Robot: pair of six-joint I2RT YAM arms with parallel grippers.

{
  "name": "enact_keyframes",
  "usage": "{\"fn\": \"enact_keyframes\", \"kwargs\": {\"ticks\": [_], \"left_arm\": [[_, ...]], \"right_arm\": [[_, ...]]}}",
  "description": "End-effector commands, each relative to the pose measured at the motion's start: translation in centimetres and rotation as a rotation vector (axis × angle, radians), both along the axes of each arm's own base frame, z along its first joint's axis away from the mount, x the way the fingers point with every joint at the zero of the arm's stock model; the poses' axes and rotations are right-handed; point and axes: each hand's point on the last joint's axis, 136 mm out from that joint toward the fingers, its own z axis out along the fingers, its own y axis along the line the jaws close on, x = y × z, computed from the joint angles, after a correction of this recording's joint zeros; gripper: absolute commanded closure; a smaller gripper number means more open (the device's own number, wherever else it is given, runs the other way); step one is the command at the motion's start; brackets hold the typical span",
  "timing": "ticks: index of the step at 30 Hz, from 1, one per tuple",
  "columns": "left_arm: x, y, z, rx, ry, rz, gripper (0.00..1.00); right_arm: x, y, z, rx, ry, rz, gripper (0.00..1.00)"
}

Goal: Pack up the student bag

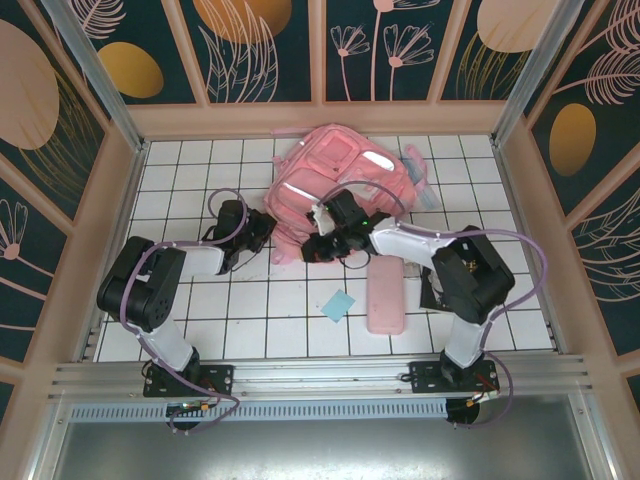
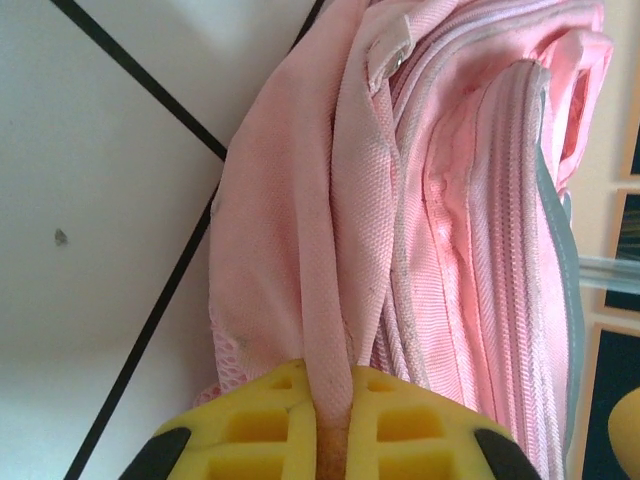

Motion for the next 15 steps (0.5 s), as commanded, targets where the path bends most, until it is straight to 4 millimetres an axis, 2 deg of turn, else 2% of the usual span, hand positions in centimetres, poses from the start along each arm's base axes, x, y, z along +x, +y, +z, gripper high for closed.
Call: {"fn": "enact_keyframes", "kwargs": {"ticks": [1, 6, 10, 13, 15], "left_arm": [[3.2, 2.1, 3.0, 0.023, -0.105, 0.075, 1.00], [3.3, 2.9, 2.9, 0.064, -0.098, 0.066, 1.00], [2.7, 4.1, 3.2, 0.096, -0.103, 0.091, 1.00], [2.4, 5.2, 3.4, 0.109, -0.104, 0.113, 1.00], [2.3, 5.9, 3.5, 0.126, -0.106, 0.124, 1.00]], "right_arm": [[-3.9, -7.1, -2.9, -0.249, 0.127, -0.029, 1.00], [-1.1, -13.5, -3.7, -0.426, 0.077, -0.166, 1.00], [0.3, -15.2, -2.4, -0.445, 0.034, -0.187, 1.00], [1.4, -17.9, -2.1, -0.559, -0.029, -0.222, 1.00], [2.8, -19.7, -1.8, -0.608, -0.061, -0.267, 1.00]]}}
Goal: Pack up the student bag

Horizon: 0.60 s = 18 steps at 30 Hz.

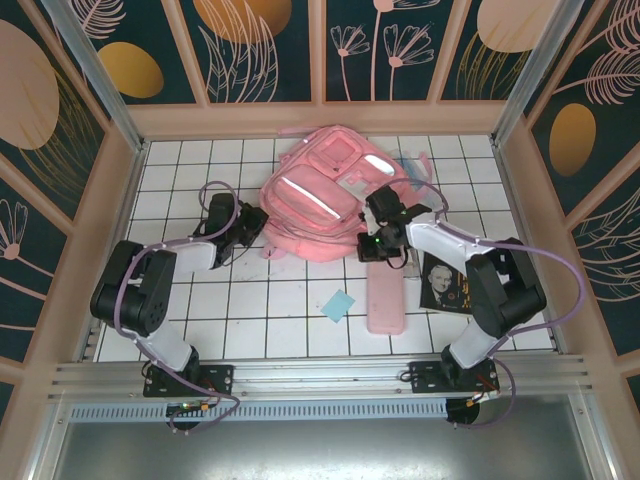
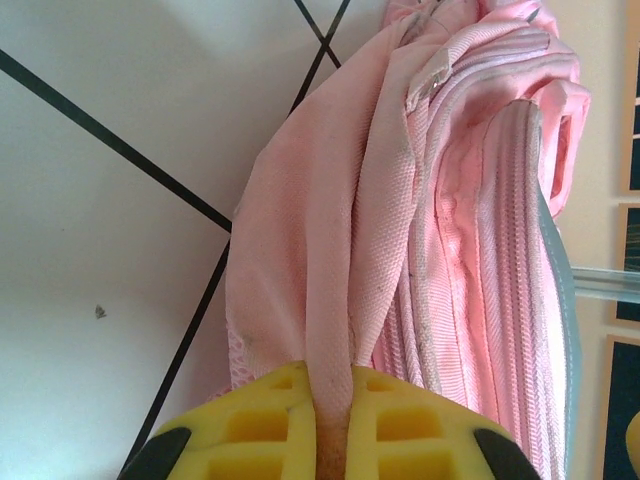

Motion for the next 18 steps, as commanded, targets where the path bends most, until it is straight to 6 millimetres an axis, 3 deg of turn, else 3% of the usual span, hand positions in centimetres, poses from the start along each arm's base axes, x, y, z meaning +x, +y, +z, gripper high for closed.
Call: {"fn": "enact_keyframes", "kwargs": {"ticks": [1, 6, 8, 10, 18], "left_arm": [[1.3, 3.7, 2.0, 0.071, -0.075, 0.108, 1.00], [1.2, 4.5, 2.9, 0.113, -0.089, 0.102, 1.00], [1.0, 4.6, 3.0, 0.121, -0.089, 0.101, 1.00], [0.7, 4.6, 2.9, 0.117, -0.082, 0.096, 1.00], [-2.3, 3.5, 2.3, 0.003, -0.055, 0.070, 1.00]], "right_arm": [[1.0, -5.7, 0.7, -0.218, -0.036, -0.058, 1.00], [5.5, -10.1, 2.0, -0.420, -0.160, -0.138, 1.00], [7.1, -10.9, 2.7, -0.468, -0.201, -0.168, 1.00], [8.6, -10.3, 3.4, -0.447, -0.241, -0.178, 1.00], [12.7, -3.6, 4.0, -0.130, -0.330, -0.116, 1.00]]}}
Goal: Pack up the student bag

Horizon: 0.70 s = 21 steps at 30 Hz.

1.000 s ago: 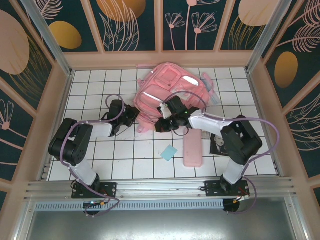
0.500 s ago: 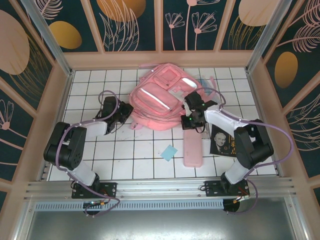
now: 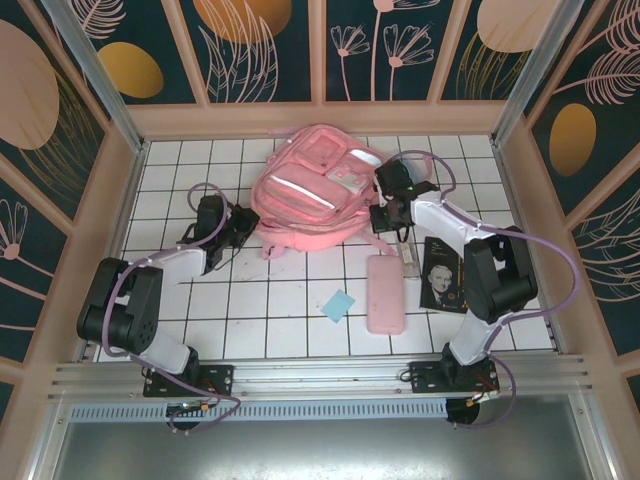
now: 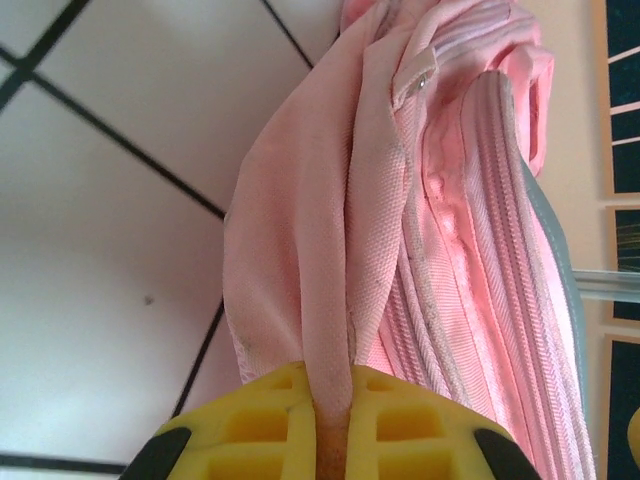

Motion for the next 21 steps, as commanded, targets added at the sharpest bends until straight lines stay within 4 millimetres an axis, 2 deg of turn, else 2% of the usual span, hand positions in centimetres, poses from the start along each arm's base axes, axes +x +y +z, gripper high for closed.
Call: {"fn": "enact_keyframes", "kwargs": {"ticks": [1, 4, 9, 15, 16, 18, 19, 21], "left_arm": [[-1.1, 1.2, 1.0, -0.025, -0.030, 0.051, 1.00], [-3.1, 0.3, 0.7, -0.014, -0.015, 0.026, 1.00], [-5.7, -3.3, 0.8, 0.000, -0.005, -0.072, 1.00], [-6.9, -7.2, 2.1, 0.027, -0.023, -0.225, 0.99], [-7.0, -7.5, 2.4, 0.036, -0.029, -0.245, 0.89], [-7.4, -7.8, 2.8, 0.076, -0.026, -0.294, 0.50], [-7.4, -7.5, 3.0, 0.113, -0.023, -0.302, 0.39], [-7.1, -6.4, 4.0, 0.227, -0.046, -0.305, 0.27]], "right_arm": [[4.2, 1.6, 1.4, 0.095, -0.117, -0.002, 1.00], [6.2, 3.1, 1.2, 0.119, -0.148, 0.013, 1.00], [9.7, 5.0, 1.1, 0.143, -0.170, 0.038, 1.00], [13.8, 6.7, 1.0, 0.161, -0.196, 0.032, 0.98], [14.3, 6.8, 1.2, 0.160, -0.198, 0.021, 0.95], [14.9, 6.5, 1.6, 0.145, -0.197, -0.012, 0.78], [14.9, 6.3, 2.0, 0.139, -0.203, -0.027, 0.69], [14.4, 5.3, 3.2, 0.119, -0.219, -0.064, 0.54]]}}
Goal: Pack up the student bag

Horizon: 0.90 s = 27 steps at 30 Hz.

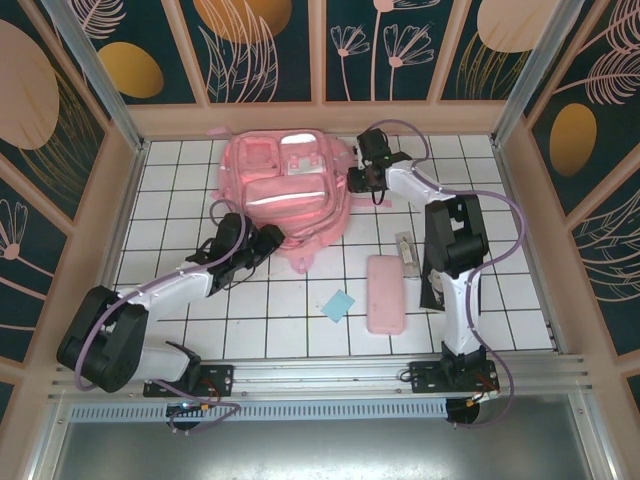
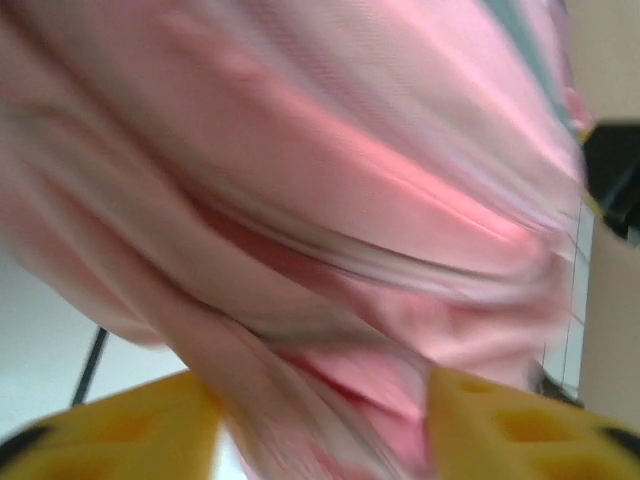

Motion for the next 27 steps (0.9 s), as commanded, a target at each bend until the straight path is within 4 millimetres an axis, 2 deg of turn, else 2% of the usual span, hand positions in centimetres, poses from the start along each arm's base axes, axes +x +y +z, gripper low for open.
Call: {"fn": "enact_keyframes", "kwargs": {"ticks": [1, 4, 8, 11, 13, 18, 21, 27], "left_arm": [[-0.1, 0.2, 3.6, 0.134, -0.097, -0.105, 0.24], [0.5, 2.3, 5.0, 0.272, -0.141, -0.067, 0.15], [2.4, 3.9, 5.8, 0.378, -0.172, -0.009, 0.14], [4.3, 3.0, 6.5, 0.368, -0.196, -0.010, 0.14], [5.5, 1.2, 7.0, 0.295, -0.218, -0.033, 0.15], [7.7, -5.8, 9.4, 0.026, -0.305, -0.194, 0.18], [8.0, -9.9, 10.0, -0.031, -0.317, -0.291, 0.18], [7.0, -16.8, 7.5, -0.076, -0.268, -0.451, 0.18]], "right_arm": [[0.5, -1.0, 4.1, -0.003, -0.080, -0.077, 0.50], [-1.3, -2.5, 5.7, -0.009, -0.097, -0.130, 0.43], [-4.3, -4.1, 6.9, 0.012, -0.108, -0.188, 0.33], [-6.6, -6.2, 6.9, -0.005, -0.101, -0.264, 0.12], [-8.3, -8.6, 6.6, -0.061, -0.102, -0.345, 0.05], [-13.4, -16.9, 4.5, -0.168, -0.046, -0.600, 0.04], [-16.7, -21.3, 2.9, -0.117, 0.016, -0.764, 0.04], [-21.8, -27.0, 0.0, 0.075, 0.074, -1.022, 0.01]]}}
